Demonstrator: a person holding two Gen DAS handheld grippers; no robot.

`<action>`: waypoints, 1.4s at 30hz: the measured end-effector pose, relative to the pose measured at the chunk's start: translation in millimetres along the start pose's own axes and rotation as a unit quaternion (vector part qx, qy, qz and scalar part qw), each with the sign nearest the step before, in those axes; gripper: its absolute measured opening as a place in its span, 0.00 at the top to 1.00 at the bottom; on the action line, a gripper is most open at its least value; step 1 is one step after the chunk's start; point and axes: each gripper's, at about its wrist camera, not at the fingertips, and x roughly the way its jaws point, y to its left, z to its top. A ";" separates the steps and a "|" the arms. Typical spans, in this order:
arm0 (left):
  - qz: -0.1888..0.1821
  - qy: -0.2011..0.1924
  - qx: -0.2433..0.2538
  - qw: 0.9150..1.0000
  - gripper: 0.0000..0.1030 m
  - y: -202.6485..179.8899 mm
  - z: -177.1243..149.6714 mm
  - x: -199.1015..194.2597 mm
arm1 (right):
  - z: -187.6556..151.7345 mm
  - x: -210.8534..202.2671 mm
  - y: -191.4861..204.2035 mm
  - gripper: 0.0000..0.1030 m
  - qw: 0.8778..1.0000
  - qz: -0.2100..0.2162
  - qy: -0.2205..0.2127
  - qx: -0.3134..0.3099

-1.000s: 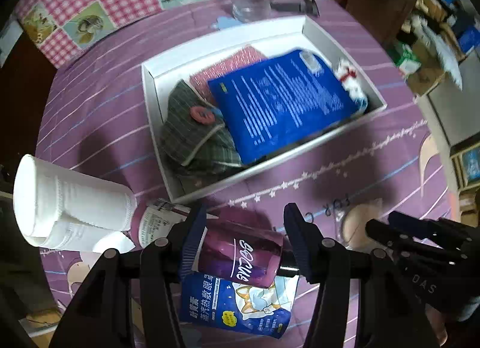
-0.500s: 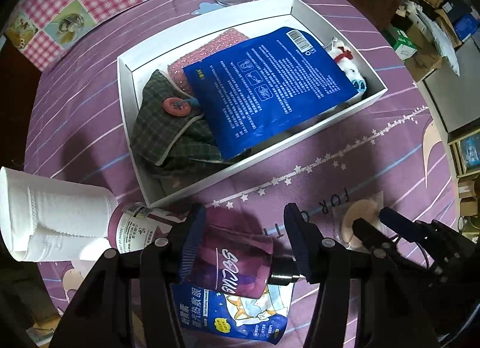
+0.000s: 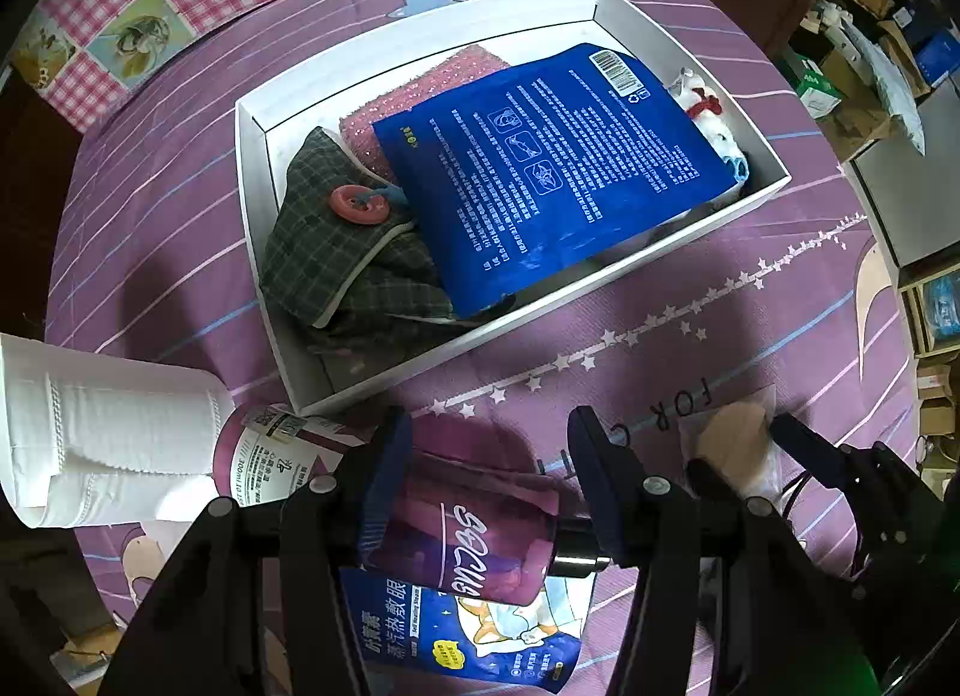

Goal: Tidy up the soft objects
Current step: 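Move the left tool over the eye-mask packet while the right approaches the clear pad bag, then grasp the clear bag with the round beige pad with the right tool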

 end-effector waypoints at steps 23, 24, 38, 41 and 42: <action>-0.011 -0.008 -0.012 1.000 0.48 16.8 -1.6 -8.9 | -0.5 11.0 -19.2 0.04 0.997 -0.068 -0.022 0.026; -0.012 -0.008 -0.013 1.000 0.48 17.8 -1.5 -9.2 | 0.8 13.6 -23.2 0.00 0.997 -0.070 -0.023 0.031; -0.009 -0.008 -0.018 1.000 0.48 19.4 -2.3 -10.7 | 1.6 4.0 -20.9 0.24 0.997 -0.070 -0.019 0.039; -0.007 -0.007 -0.018 1.000 0.48 19.6 -2.2 -10.1 | -0.5 1.5 -18.3 0.33 0.997 -0.068 -0.022 0.034; -0.007 -0.006 -0.018 1.000 0.48 19.6 -2.3 -10.0 | -1.2 0.6 -17.6 0.36 0.997 -0.068 -0.025 0.035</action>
